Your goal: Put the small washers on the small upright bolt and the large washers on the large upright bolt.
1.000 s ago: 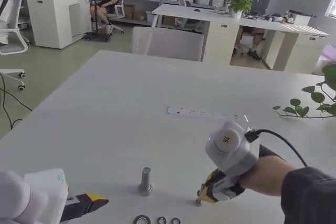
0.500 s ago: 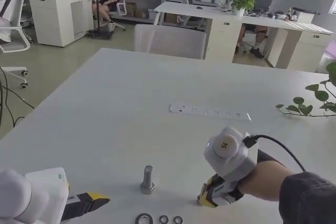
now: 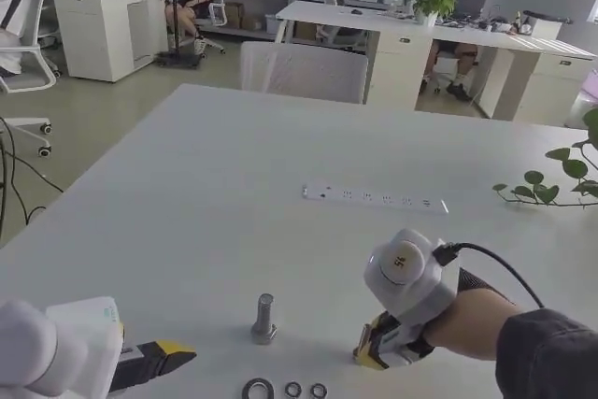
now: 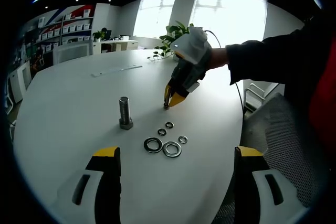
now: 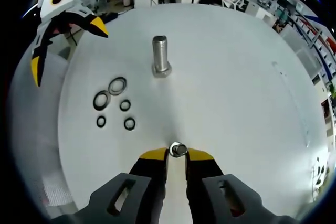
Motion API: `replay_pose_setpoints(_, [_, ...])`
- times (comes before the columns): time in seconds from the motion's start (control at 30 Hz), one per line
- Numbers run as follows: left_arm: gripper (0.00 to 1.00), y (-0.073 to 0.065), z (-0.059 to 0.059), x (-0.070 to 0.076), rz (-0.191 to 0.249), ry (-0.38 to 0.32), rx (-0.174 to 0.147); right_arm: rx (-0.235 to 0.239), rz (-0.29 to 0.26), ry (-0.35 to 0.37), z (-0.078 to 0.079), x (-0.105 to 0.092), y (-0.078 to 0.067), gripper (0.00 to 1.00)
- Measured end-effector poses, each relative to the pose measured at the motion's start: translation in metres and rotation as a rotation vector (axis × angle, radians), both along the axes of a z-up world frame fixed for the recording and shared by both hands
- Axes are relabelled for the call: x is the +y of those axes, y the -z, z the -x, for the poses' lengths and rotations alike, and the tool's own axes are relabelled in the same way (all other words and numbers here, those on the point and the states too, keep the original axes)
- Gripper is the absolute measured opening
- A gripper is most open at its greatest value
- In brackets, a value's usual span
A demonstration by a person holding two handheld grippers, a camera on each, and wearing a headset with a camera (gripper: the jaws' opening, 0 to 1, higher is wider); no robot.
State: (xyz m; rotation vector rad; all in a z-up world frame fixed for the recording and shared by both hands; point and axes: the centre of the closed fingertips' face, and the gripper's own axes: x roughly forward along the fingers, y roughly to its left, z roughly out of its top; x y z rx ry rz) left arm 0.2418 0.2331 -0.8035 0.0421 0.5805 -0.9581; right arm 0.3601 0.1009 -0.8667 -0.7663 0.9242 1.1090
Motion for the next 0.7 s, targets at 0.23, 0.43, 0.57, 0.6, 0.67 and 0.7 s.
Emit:
replay_pose_setpoints(0.23, [0.89,0.0002,-0.0001,-0.0003,0.001,0.0,0.0,0.002,0.005,0.001,-0.0005,-0.0009,0.0023,0.14])
replay_pose_setpoints(0.43, [0.89,-0.0005,-0.0002,0.0002,0.001,-0.004,0.001,0.006,0.009,0.0,-0.0005,-0.0008,0.0041,0.14])
replay_pose_setpoints(0.57, [0.89,-0.0014,0.0002,-0.0008,0.001,-0.003,0.001,0.005,0.007,0.0,-0.0017,-0.0008,0.0045,0.14])
replay_pose_setpoints(0.6, [0.89,-0.0013,0.0002,-0.001,-0.001,-0.002,0.001,0.006,0.006,0.0,-0.0015,-0.0009,0.0047,0.14])
replay_pose_setpoints(0.67, [0.89,-0.0016,0.0005,-0.0016,-0.001,-0.001,0.002,0.005,0.008,-0.001,-0.0011,-0.0011,0.0049,0.14])
replay_pose_setpoints(0.7, [0.89,-0.0016,0.0003,-0.0015,-0.001,-0.001,0.001,0.006,0.009,-0.002,-0.0007,-0.0013,0.0051,0.14])
